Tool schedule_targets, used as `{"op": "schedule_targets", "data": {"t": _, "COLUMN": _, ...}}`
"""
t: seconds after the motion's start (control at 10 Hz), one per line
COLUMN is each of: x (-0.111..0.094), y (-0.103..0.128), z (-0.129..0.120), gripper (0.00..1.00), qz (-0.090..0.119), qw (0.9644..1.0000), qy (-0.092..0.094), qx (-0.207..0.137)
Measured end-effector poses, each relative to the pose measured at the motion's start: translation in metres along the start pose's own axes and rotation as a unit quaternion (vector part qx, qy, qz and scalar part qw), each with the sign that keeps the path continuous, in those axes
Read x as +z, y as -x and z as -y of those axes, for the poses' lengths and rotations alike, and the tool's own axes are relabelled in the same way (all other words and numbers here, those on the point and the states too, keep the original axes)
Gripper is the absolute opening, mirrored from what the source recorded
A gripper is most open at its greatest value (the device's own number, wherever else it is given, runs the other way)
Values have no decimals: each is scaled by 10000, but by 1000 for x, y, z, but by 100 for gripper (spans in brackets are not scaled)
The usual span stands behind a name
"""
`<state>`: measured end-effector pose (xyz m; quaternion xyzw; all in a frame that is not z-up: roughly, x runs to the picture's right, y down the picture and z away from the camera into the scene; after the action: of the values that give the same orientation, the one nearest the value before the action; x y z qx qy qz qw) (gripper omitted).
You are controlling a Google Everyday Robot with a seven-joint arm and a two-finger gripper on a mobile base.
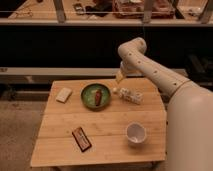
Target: Move the arm in a circular motion
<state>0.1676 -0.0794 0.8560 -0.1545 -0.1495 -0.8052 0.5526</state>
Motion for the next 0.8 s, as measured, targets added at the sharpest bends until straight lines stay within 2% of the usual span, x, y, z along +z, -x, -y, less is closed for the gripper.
{"op": "schedule_targets", "data": {"t": 0.1, "x": -16, "y": 14, "z": -22, "gripper": 75, "qz": 183, "qw": 9993, "qy": 242, "qx": 217}}
{"op": "schedule_targets", "data": {"t": 0.2, "x": -31, "y": 37, "z": -31, "gripper": 75, "qz": 449, "qw": 9973, "qy": 321, "qx": 475}}
{"op": "schedule_targets", "data": {"t": 0.3, "x": -42, "y": 56, "z": -30, "gripper": 75, "qz": 630, "qw": 9954, "qy": 269, "qx": 665}}
{"op": "schedule_targets", "data": {"t": 0.4, "x": -57, "y": 81, "z": -19, "gripper": 75, "qz": 851, "qw": 9922, "qy": 110, "qx": 903}}
{"op": "schedule_targets", "data": {"t": 0.5, "x": -78, "y": 113, "z": 6, "gripper": 75, "qz": 1089, "qw": 9871, "qy": -164, "qx": 1163}}
{"op": "schedule_targets", "data": {"t": 0.6, "x": -91, "y": 133, "z": 20, "gripper": 75, "qz": 1224, "qw": 9834, "qy": -289, "qx": 1305}}
{"op": "schedule_targets", "data": {"t": 0.7, "x": -107, "y": 164, "z": 38, "gripper": 75, "qz": 1434, "qw": 9775, "qy": -421, "qx": 1486}}
{"op": "schedule_targets", "data": {"t": 0.8, "x": -119, "y": 190, "z": 58, "gripper": 75, "qz": 1639, "qw": 9732, "qy": -512, "qx": 1527}}
